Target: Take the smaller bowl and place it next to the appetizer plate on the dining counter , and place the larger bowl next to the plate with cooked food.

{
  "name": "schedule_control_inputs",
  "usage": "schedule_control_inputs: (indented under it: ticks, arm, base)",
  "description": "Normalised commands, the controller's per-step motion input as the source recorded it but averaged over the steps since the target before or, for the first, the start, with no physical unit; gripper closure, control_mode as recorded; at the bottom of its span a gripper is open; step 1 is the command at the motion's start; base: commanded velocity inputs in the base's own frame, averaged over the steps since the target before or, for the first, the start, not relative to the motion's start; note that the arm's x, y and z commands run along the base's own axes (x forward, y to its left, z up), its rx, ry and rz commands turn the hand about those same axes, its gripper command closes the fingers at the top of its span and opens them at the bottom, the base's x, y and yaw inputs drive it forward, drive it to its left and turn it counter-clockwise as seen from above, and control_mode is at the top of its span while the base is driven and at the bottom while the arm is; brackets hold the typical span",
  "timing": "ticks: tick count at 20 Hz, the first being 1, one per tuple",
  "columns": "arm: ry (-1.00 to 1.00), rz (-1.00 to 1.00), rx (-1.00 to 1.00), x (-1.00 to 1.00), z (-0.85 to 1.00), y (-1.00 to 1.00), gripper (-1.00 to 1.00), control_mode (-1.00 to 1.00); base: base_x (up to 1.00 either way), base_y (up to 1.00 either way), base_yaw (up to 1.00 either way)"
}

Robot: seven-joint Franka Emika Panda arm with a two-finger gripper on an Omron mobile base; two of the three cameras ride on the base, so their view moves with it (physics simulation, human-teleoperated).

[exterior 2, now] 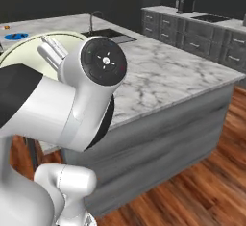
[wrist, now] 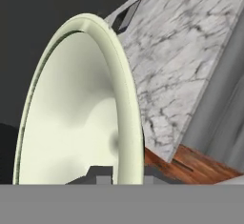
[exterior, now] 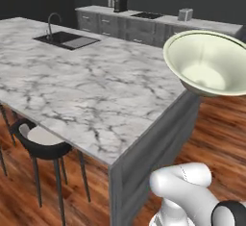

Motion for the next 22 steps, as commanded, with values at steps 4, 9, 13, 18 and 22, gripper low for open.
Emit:
schedule_control_inputs:
  ticks: [4, 9, 13, 18, 22]
  arm:
    - [0.00, 0.00, 0.00, 0.00, 0.00, 0.00, 1.00, 1.00]
    - [0.00, 0.00, 0.00, 0.00, 0.00, 0.00, 1.00, 1.00]
    - [0.00, 0.00, 0.00, 0.00, 0.00, 0.00, 1.00, 1.00]
    - [0.00, 0.00, 0.00, 0.00, 0.00, 0.00, 1.00, 1.00]
    - [0.00, 0.00, 0.00, 0.00, 0.00, 0.00, 1.00, 1.00]
  base:
    - [-0.35, 1.00, 0.10]
    - [-0.46, 1.00, 0.03]
    - [0.02, 0.99, -0.14]
    - [0.61, 1.00, -0.37]
    - [0.60, 1.00, -0.46]
